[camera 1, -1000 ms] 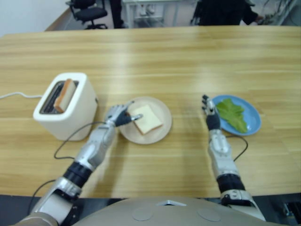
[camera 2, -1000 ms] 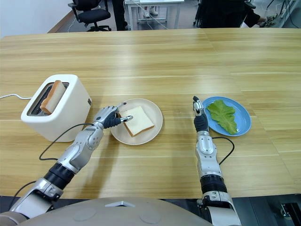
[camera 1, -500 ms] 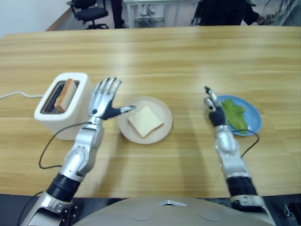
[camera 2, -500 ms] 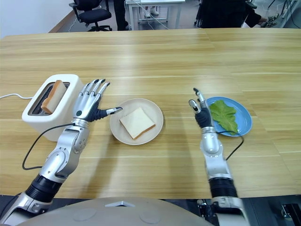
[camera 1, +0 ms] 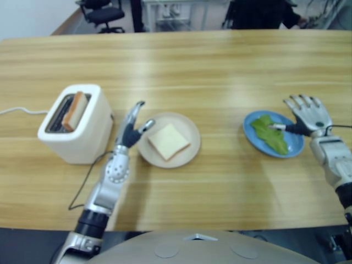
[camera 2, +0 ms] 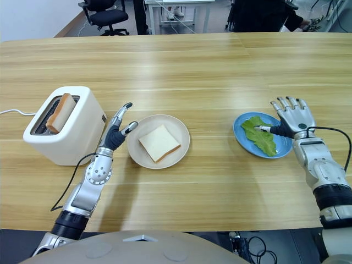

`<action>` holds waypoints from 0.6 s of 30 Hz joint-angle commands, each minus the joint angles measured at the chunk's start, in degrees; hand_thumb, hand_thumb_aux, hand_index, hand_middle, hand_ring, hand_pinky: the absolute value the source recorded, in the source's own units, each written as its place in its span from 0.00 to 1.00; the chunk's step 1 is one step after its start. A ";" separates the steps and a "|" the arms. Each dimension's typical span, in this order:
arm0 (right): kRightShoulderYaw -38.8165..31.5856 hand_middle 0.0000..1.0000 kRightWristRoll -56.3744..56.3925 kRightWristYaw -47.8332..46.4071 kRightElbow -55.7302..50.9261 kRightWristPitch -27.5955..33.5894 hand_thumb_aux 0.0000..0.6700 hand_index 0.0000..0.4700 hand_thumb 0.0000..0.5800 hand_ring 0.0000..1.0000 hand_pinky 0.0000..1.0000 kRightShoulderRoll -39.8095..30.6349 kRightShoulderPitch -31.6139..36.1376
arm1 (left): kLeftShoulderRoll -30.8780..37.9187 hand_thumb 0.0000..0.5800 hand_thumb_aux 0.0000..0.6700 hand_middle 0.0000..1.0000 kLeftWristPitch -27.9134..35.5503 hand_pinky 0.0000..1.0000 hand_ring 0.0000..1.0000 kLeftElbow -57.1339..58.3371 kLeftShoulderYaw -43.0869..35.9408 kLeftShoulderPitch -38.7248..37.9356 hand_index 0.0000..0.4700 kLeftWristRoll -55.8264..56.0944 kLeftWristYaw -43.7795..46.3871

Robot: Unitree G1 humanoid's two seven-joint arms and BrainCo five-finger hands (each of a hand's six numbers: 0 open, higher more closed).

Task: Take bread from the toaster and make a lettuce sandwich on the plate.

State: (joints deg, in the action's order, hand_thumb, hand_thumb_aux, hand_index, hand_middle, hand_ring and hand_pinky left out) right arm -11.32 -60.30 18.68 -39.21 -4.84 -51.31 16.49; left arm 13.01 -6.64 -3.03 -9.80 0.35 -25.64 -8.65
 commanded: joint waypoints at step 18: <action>-18.28 0.00 2.24 8.45 -31.95 -4.57 0.61 0.59 0.85 0.00 0.00 11.14 12.37 | -0.69 0.00 0.00 0.00 0.62 0.00 0.00 -0.86 -0.64 -1.31 0.00 -1.04 2.55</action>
State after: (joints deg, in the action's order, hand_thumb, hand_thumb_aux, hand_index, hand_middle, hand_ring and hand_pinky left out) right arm -27.40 -58.48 28.24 -69.38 -8.66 -41.16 29.95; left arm 12.51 -6.76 -3.17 -9.98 -0.37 -26.47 -6.69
